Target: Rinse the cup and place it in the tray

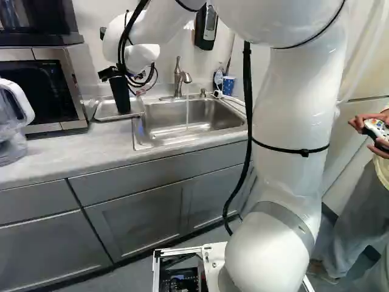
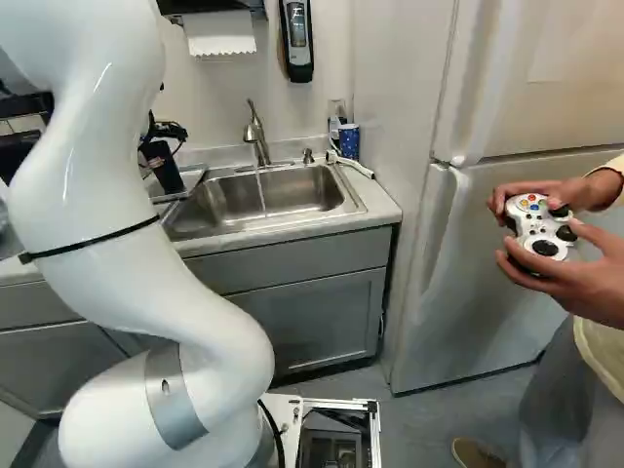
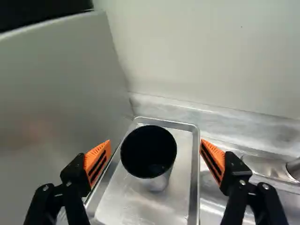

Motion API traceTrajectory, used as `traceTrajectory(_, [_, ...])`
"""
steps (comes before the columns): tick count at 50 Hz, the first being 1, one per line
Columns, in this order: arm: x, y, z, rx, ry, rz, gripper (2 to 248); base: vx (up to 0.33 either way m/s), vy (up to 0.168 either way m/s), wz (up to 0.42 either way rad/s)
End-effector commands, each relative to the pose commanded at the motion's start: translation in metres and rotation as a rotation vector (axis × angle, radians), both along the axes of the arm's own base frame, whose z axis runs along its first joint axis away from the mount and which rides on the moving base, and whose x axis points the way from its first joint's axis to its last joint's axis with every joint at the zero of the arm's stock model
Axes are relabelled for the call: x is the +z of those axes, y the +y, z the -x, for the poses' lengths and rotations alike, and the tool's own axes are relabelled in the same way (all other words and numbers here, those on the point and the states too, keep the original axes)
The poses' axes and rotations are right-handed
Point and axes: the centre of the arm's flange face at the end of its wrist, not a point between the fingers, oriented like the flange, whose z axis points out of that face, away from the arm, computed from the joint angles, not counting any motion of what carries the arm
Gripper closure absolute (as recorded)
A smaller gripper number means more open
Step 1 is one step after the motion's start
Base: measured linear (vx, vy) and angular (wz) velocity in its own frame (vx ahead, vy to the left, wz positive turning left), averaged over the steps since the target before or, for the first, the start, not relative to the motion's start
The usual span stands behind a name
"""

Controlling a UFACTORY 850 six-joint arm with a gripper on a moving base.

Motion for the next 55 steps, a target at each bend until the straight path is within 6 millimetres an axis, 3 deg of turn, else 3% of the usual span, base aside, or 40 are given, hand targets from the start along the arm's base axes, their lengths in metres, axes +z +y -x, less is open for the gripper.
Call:
traceTrajectory(17, [0.02,-0.006,0.004,-0.005,-0.027,-0.018,3,0.0,0.0,0.0])
traceTrajectory(55, [0.066,-0.073,0.027,-0.038,-0.125,0.01,3,0.0,0.0,0.0])
